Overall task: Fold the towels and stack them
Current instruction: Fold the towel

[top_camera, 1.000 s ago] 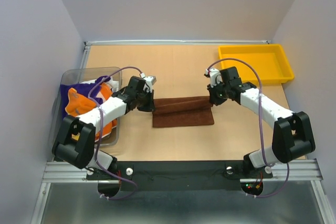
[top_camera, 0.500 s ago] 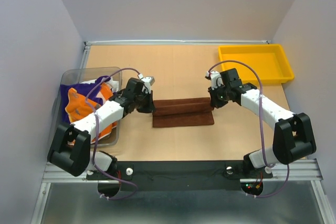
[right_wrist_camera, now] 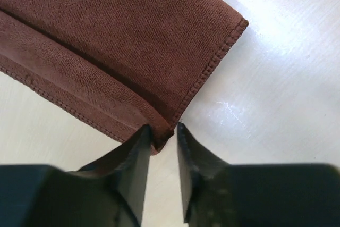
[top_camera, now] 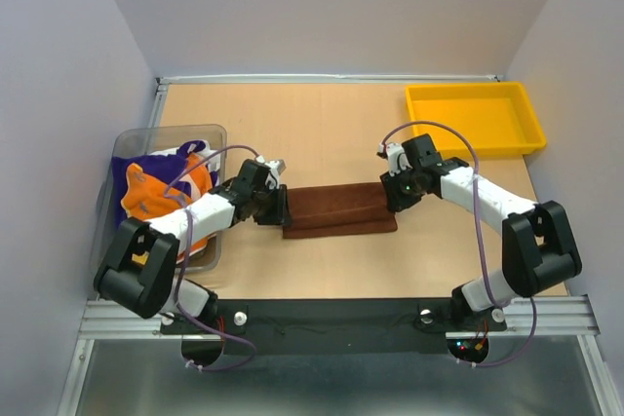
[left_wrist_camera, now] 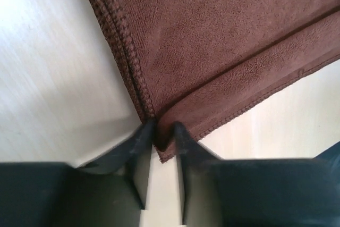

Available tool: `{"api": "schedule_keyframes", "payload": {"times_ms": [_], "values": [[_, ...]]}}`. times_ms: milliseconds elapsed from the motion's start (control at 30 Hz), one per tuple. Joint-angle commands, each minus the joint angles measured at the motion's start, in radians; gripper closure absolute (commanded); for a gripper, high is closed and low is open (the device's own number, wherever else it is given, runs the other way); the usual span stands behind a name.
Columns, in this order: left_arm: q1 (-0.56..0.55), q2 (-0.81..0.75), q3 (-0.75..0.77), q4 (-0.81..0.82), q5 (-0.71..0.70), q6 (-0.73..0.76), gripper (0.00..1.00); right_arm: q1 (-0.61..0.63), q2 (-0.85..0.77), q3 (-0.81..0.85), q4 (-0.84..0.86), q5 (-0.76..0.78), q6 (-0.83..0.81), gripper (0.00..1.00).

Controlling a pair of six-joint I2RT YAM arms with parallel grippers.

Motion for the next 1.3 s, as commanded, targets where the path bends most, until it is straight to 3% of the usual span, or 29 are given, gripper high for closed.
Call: {"api": "schedule_keyframes", "payload": {"times_ms": [0,100,200,300,433,567,900,1133,1267], "values": [[-0.031,-0.119,-0.025,0.005,-0.025,-0.054,0.44,0.022,-0.086,0.014,-0.037,-0.021,0.046,0.61],[-0.056,-0.264,-0.04,-0.035,-0.064,-0.089,0.29,0.034,-0.178,0.008,-0.055,-0.062,0.08,0.48],[-0.065,-0.447,-0.057,-0.058,-0.121,-0.146,0.29,0.045,-0.244,0.008,-0.057,-0.105,0.126,0.46],[-0.067,-0.497,-0.052,-0.044,-0.158,-0.192,0.31,0.057,-0.246,0.033,-0.028,-0.055,0.213,0.46],[-0.07,-0.412,-0.008,0.019,-0.149,-0.218,0.44,0.074,-0.186,0.031,0.044,-0.003,0.331,0.49],[-0.111,-0.295,-0.003,0.095,-0.163,-0.238,0.49,0.079,-0.145,-0.035,0.15,0.02,0.398,0.51],[-0.15,-0.106,-0.212,0.335,-0.189,-0.365,0.63,0.076,-0.152,-0.285,0.267,0.171,0.56,0.54],[-0.035,-0.126,-0.209,0.26,-0.253,-0.311,0.6,0.06,-0.252,-0.277,0.265,0.253,0.576,0.53],[0.005,-0.176,-0.125,0.155,-0.33,-0.242,0.43,-0.001,-0.284,-0.25,0.261,0.309,0.542,0.48]]}}
